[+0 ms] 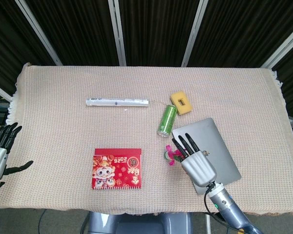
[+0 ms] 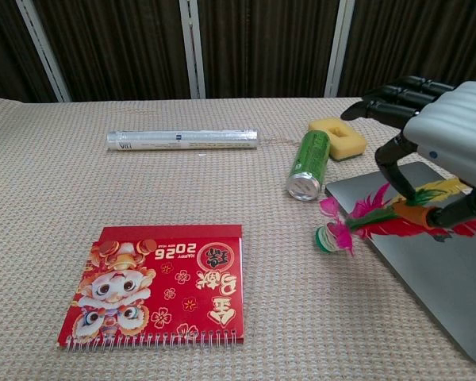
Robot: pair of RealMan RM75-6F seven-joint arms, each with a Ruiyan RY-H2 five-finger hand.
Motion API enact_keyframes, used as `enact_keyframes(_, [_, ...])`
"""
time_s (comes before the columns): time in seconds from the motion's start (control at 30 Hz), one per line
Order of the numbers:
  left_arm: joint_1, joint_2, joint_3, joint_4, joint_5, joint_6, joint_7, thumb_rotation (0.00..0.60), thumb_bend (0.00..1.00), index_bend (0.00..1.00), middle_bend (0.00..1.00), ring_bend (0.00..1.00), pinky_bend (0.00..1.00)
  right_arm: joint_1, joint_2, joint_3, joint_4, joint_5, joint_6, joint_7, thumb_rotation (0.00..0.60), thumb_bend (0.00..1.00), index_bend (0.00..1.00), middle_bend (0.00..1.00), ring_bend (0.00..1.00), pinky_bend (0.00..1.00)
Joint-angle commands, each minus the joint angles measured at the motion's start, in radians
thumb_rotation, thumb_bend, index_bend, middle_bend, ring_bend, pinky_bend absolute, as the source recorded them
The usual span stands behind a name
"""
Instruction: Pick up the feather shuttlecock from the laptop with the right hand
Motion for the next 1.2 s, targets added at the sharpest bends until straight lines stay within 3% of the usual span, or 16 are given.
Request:
enact_keyframes(0.03, [0.004, 0.014, 0.010, 0.005, 0.019, 0.013, -0.036, 0.563, 0.07, 0.00, 0.00, 0.00, 0.00, -0.039, -0.044, -0.057, -0.063, -0.068, 0.025, -0.117, 0.600, 0.31, 0.67, 0.10, 0.00, 0.00])
enact_keyframes(0.23, [0.017, 0.033, 0.025, 0.019, 0.047, 0.046, -0.104, 0.562, 0.07, 0.00, 0.00, 0.00, 0.00, -0.056, -0.136, -0.084, -0.066, -0.076, -0.023, -0.226, 0.600, 0.31, 0.67, 0.10, 0.00, 0.00])
enact_keyframes(0.53, [0.028, 0.048, 0.029, 0.051, 0.045, 0.065, -0.183, 0.563, 0.07, 0.00, 0.00, 0.00, 0.00, -0.012, -0.266, -0.016, -0.031, 0.018, -0.153, -0.345, 0.600, 0.31, 0.66, 0.09, 0.00, 0.00])
enact_keyframes(0.63, [0.028, 0.048, 0.027, 0.060, 0.040, 0.064, -0.192, 0.563, 0.07, 0.00, 0.00, 0.00, 0.00, 0.004, -0.291, 0.002, -0.027, 0.035, -0.178, -0.374, 0.600, 0.31, 0.58, 0.06, 0.00, 0.00])
enact_keyframes(0.7, [0.028, 0.048, 0.025, 0.063, 0.036, 0.062, -0.196, 0.563, 0.08, 0.00, 0.00, 0.00, 0.00, 0.005, -0.287, 0.003, -0.042, 0.028, -0.176, -0.392, 0.600, 0.29, 0.42, 0.02, 0.00, 0.00])
enact_keyframes(0.8, [0.027, 0.046, 0.024, 0.067, 0.029, 0.055, -0.195, 0.565, 0.07, 0.00, 0.00, 0.00, 0.00, -0.018, -0.244, -0.007, -0.105, 0.017, -0.135, -0.427, 0.600, 0.16, 0.15, 0.00, 0.00, 0.00])
enact_keyframes(0.9, [0.025, 0.043, 0.023, 0.067, 0.028, 0.053, -0.187, 0.564, 0.07, 0.00, 0.00, 0.00, 0.00, -0.064, -0.177, -0.021, -0.194, 0.016, -0.067, -0.457, 0.600, 0.09, 0.01, 0.00, 0.00, 0.00])
enact_keyframes(1.07, [0.027, 0.041, 0.026, 0.057, 0.039, 0.063, -0.159, 0.562, 0.07, 0.00, 0.00, 0.00, 0.00, -0.155, -0.002, -0.041, -0.314, 0.000, 0.089, -0.400, 0.600, 0.06, 0.00, 0.00, 0.00, 0.00])
enact_keyframes(1.2, [0.032, 0.032, 0.029, 0.046, 0.051, 0.077, -0.118, 0.563, 0.07, 0.00, 0.00, 0.00, 0.00, -0.204, 0.157, -0.016, -0.292, 0.053, 0.187, -0.170, 0.600, 0.05, 0.00, 0.00, 0.00, 0.00])
